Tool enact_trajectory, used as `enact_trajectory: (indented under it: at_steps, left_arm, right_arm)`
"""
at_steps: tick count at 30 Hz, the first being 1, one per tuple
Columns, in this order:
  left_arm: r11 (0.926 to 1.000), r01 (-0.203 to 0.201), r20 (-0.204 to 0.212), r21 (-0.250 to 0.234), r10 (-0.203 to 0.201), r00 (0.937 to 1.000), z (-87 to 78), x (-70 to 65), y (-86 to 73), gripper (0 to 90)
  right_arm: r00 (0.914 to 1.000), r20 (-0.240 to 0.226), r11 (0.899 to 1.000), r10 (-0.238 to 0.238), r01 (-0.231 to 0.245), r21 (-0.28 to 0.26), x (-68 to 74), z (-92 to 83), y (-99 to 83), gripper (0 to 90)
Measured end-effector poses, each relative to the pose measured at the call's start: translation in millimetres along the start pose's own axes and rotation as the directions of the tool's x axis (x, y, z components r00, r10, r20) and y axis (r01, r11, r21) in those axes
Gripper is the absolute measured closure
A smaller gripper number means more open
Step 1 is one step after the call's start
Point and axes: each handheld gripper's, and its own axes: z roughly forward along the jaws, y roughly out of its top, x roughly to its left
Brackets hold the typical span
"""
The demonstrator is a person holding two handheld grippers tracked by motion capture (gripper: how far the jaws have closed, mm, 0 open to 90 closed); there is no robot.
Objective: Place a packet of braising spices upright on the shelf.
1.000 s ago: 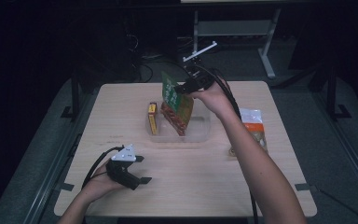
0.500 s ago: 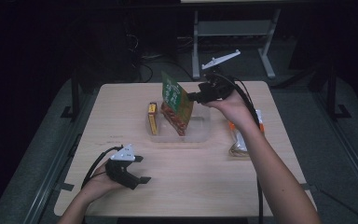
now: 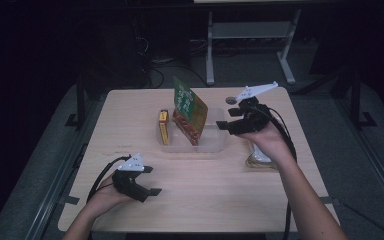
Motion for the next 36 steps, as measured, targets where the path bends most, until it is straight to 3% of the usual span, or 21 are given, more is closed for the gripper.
enact_trajectory:
  at_steps: [4,7,9,10,11,12,13,14,16,17,18,19,22,24,26,29,31,32,36]
  left_arm:
    - [1.0000,-0.001,0.003,0.000,0.001,1.0000,0.7,-1.3,-0.3,13.4]
    - [1.0000,-0.003,0.003,-0.003,0.003,1.0000,0.7,-1.1,-0.4,13.4]
    - [1.0000,-0.001,0.007,0.001,0.001,1.0000,0.9,-1.1,-0.9,13.5]
    - [1.0000,-0.008,0.006,0.003,0.008,0.9999,0.9,-0.7,-1.0,13.5]
    - [1.0000,-0.008,0.006,0.003,0.008,0.9999,0.9,-0.7,-1.0,13.5]
    - [1.0000,-0.009,0.005,0.003,0.009,0.9999,0.9,-0.7,-1.0,13.5]
    - [1.0000,-0.007,0.008,0.002,0.007,0.9999,1.0,-1.0,-1.1,13.5]
    - [1.0000,-0.005,0.010,0.002,0.005,0.9999,1.0,-1.6,-1.3,13.5]
    - [1.0000,-0.009,0.010,0.001,0.009,0.9999,1.1,-2.1,-1.7,13.6]
    - [1.0000,-0.009,0.011,0.001,0.009,0.9999,1.3,-2.3,-1.8,13.6]
    - [1.0000,-0.008,0.013,0.003,0.008,0.9999,1.8,-2.9,-2.0,13.6]
    - [0.9999,-0.010,0.015,0.007,0.010,0.9998,2.1,-3.3,-1.9,13.6]
    - [0.9997,-0.021,0.020,0.014,0.021,0.9996,3.6,-4.1,-1.8,13.7]
    - [0.9996,-0.024,0.020,0.014,0.024,0.9995,4.0,-3.9,-1.8,13.7]
    - [0.9995,-0.026,0.020,0.019,0.026,0.9995,4.5,-3.6,-1.8,13.7]
    - [0.9996,-0.022,0.022,0.019,0.021,0.9995,5.3,-4.1,-1.9,13.7]
    - [0.9995,-0.026,0.024,0.020,0.025,0.9994,5.8,-4.0,-1.9,13.7]
    - [0.9995,-0.024,0.028,0.020,0.023,0.9994,7.2,-5.5,-1.9,13.7]
    - [0.9991,-0.034,0.033,0.026,0.033,0.9989,8.9,-7.2,-1.2,13.7]
  right_arm:
    - [1.0000,0.005,1.000,0.004,-0.004,0.013,-3.2,2.4,-18.4,36.5]
    - [0.9998,0.003,0.999,0.022,-0.022,0.029,-8.3,3.1,-34.7,43.9]
    - [0.9997,0.022,0.999,0.006,-0.007,0.041,-13.2,2.8,-47.6,53.8]
    - [0.9993,0.035,0.999,0.016,-0.018,0.050,-18.6,3.3,-59.3,63.1]
    - [0.9993,0.035,0.999,0.016,-0.018,0.050,-18.6,3.3,-59.3,63.1]
    - [0.9977,0.067,0.996,0.012,-0.017,0.084,-24.9,5.0,-68.2,71.3]
    - [0.9977,0.067,0.996,0.012,-0.017,0.084,-24.9,5.0,-68.2,71.3]
    - [0.9961,0.089,0.996,0.000,-0.008,0.094,-28.5,5.5,-73.9,77.7]
    - [0.9931,0.116,0.992,0.015,-0.029,0.120,-46.3,4.7,-93.2,90.0]
    - [0.9931,0.116,0.992,0.015,-0.029,0.120,-46.3,4.7,-93.2,90.0]
    - [0.9888,0.147,0.989,0.028,-0.048,0.140,-58.0,4.1,-105.1,90.0]
    - [0.9888,0.147,0.989,0.028,-0.048,0.140,-58.0,4.1,-105.1,90.0]
    - [0.9827,0.178,0.980,0.051,-0.083,0.181,-79.4,5.4,-125.1,90.0]
    - [0.9827,0.176,0.979,0.059,-0.091,0.181,-82.8,6.4,-128.4,90.0]
    - [0.9829,0.172,0.970,0.067,-0.105,0.221,-92.2,11.9,-139.6,90.0]
    - [0.9859,0.156,0.970,0.059,-0.094,0.226,-96.2,16.2,-145.1,90.0]
    - [0.9865,0.152,0.964,0.061,-0.098,0.248,-98.1,20.5,-148.8,90.0]
    - [0.9872,0.157,0.956,0.029,-0.073,0.283,-101.2,24.4,-152.2,90.0]
    - [0.9907,0.130,0.952,0.041,-0.078,0.297,-100.5,25.1,-153.6,90.0]
